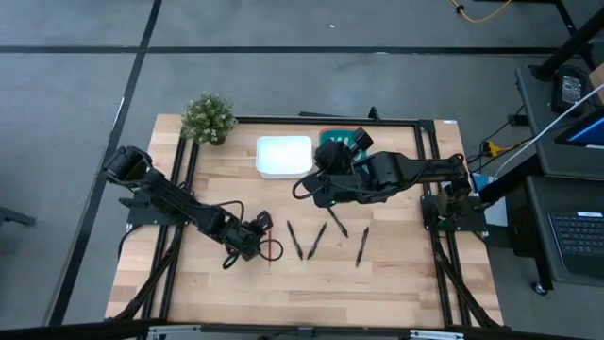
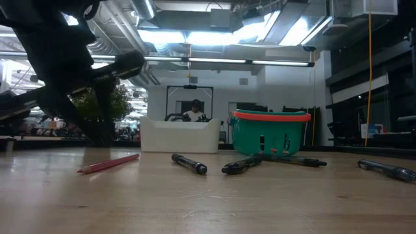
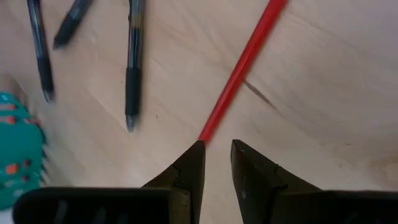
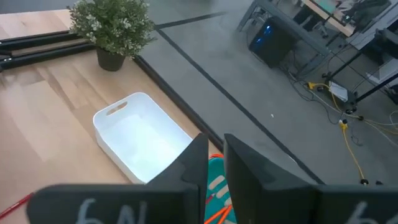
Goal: Sort pens & pencils
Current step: Put the red pencil into the blue bin
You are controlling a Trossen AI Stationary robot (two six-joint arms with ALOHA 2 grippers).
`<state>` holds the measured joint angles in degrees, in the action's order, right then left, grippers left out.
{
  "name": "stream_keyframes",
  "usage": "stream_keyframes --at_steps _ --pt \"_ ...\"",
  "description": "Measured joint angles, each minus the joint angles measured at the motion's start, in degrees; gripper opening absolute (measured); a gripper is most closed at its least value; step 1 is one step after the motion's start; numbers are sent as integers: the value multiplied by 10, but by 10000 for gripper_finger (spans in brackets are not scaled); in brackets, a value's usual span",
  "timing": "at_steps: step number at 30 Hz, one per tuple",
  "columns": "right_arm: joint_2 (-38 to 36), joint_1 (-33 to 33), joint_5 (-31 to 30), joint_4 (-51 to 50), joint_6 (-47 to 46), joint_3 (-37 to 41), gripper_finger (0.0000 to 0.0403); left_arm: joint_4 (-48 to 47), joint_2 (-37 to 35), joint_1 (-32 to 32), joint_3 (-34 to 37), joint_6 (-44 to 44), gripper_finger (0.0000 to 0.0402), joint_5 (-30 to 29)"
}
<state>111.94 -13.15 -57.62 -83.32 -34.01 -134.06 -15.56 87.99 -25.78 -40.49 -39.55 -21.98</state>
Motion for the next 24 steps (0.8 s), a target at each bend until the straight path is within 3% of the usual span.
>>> stream_keyframes --at_steps 13,24 --pt "0 1 -28 65 76 0 53 -5 12 20 -24 -68 79 3" --pt "-15 1 -29 117 121 1 53 -65 110 19 -76 -90 79 -7"
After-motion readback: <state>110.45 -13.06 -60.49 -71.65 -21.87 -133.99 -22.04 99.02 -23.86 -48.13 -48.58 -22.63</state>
